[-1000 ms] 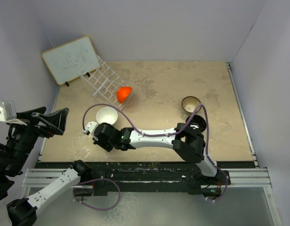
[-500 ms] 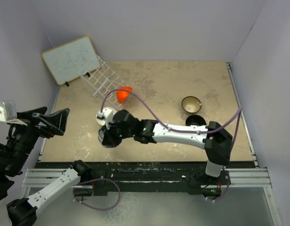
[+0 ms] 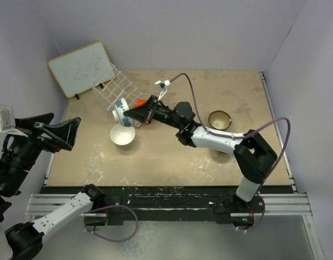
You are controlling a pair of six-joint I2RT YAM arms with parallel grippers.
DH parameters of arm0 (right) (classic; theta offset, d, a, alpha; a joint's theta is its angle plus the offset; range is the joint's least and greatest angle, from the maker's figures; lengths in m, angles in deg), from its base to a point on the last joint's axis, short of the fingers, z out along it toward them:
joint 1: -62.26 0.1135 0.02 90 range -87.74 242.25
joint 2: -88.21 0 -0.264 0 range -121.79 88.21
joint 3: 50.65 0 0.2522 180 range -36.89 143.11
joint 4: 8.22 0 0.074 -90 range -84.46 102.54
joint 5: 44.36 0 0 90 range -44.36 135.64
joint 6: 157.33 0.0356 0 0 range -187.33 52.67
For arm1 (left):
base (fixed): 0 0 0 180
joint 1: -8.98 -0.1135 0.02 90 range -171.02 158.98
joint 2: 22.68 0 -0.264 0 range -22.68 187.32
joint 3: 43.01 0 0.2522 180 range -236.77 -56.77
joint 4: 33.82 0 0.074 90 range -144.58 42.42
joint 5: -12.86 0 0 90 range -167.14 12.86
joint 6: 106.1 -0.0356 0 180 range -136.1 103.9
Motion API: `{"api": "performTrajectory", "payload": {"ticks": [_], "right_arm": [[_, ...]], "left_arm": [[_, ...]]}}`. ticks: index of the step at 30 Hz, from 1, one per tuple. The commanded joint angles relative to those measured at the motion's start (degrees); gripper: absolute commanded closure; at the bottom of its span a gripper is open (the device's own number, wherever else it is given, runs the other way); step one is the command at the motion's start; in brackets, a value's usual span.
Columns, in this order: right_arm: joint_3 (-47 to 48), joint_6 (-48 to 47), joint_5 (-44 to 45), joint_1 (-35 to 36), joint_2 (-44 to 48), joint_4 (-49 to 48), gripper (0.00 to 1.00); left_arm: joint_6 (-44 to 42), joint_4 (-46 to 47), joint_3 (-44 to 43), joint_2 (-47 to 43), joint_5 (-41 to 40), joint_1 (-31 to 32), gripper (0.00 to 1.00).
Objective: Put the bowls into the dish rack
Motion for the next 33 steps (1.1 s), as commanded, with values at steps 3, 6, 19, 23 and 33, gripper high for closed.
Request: {"api": "performTrajectory", "payload": {"ticks": [3,6,19,23,33], "right_arm": [[1.2,16.8,8.0,-3.3,-7.6,-40.2,1.00],[2.5,15.2,13.4,-3.8,-10.1,-43.0,1.00],[11.7,17.3,35.5,-5.3,-25.9,-57.4,1.00],[12.3,17.2,39.1,-5.3,-28.0,-57.7,1.00],[19.7,22.4,40.0,-4.9,-35.9,-57.5,1.00]], "left_arm": [[-2.6,0.2,-2.1,2.3,3.1,-0.1,0.01],[-2.9,-0.5,-2.9,2.9,4.1,-0.2,0.01],[-3.5,-1.5,0.0,1.5,5.4,-0.2,0.01],[-3.9,-1.9,0.3,1.7,5.6,-0.2,0.01],[-4.8,-2.8,1.1,1.4,5.7,-0.2,0.01]]}}
